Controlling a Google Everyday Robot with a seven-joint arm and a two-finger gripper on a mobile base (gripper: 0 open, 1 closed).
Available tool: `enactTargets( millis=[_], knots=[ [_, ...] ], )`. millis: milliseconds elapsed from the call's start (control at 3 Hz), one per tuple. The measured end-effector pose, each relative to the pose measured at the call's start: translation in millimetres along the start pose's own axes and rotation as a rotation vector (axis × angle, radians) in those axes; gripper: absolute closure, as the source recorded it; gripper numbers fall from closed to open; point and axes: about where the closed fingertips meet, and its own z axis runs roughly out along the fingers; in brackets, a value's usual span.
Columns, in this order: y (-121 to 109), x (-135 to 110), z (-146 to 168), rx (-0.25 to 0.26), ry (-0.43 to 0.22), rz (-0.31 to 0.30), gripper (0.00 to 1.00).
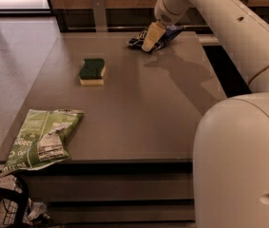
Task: Move blue chip bag near green jalapeno chip bag
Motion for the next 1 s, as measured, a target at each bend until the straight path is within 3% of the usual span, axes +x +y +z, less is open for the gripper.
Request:
enactTargets(
  millis=[333, 1000],
  knots=[
    [-1.9, -1.1, 16.4, 0.001, -0.001, 0.028, 0.00],
    [-11.7, 20.8, 38.0, 0.007, 0.027, 0.067, 0.00]
  ],
)
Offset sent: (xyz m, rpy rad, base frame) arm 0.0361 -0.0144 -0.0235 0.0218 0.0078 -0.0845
